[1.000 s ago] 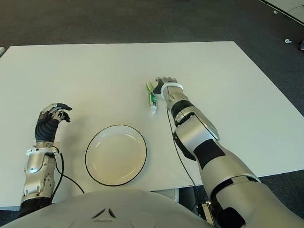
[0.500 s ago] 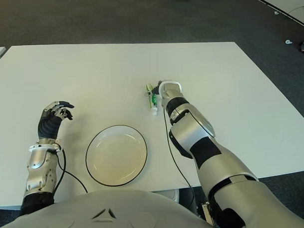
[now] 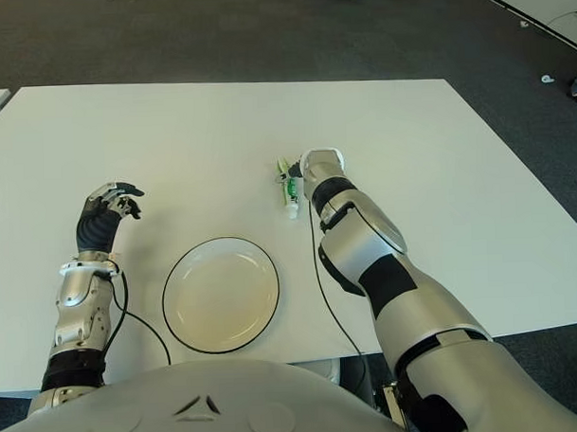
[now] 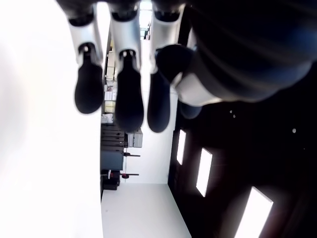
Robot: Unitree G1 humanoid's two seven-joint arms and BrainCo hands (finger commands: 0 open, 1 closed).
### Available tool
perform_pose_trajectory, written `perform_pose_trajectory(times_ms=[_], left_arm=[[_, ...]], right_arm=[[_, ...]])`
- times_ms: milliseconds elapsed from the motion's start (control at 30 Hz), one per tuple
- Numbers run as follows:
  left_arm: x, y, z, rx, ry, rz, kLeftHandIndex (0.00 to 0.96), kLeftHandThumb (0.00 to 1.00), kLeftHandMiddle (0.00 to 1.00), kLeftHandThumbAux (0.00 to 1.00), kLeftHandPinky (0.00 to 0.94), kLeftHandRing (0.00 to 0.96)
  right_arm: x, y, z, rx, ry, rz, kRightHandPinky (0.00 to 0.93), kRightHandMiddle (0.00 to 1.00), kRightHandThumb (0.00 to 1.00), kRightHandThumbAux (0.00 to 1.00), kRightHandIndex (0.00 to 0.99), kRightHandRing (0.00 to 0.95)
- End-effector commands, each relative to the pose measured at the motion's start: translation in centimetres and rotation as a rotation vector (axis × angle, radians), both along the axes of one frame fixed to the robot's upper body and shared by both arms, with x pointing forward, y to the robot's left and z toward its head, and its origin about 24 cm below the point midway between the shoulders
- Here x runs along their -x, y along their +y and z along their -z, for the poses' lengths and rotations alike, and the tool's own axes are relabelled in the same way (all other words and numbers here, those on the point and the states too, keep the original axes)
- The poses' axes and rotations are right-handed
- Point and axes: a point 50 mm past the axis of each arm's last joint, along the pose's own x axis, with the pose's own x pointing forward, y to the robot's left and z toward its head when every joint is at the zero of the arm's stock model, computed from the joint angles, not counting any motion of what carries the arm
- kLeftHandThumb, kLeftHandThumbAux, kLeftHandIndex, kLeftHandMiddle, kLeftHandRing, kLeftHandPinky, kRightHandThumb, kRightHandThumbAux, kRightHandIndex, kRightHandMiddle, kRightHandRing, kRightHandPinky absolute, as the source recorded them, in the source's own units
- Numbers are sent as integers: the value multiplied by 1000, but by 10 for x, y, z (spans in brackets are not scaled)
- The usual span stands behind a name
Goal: Put the toothpaste on the table into the plate.
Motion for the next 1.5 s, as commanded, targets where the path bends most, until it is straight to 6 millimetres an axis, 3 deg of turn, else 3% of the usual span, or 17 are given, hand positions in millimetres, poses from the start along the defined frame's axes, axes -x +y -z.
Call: perform_pose_trajectory(times_ms=[33,533,833,1233,1500], left_arm=[[-5,1,0,-6,-8,2,441,839,485,672,647,652],[-14,1,-3,-11,-45,11,441,840,488,671,651,660],[-16,-1,-4,-14,-64,15,445,840,485,671,653,665],[-13,-2,-6,-2,-83,-5,445,841,486,670,652,664],[-11,0,-6,5,-83,-8,443,841,488,670,639,657]], right_arm=[[-3,5,-8,24,8,4,0,0,3,234,18,0],[1,12,-4,34,68,11,0,0,0,231,0,0],[5,15,3,49,95,-18,0,0,0,281,0,0],[13,36,13,89,141,-97,0,0,0,344,0,0],[17,45,14,93,129,-62,0,0,0,325,0,0]])
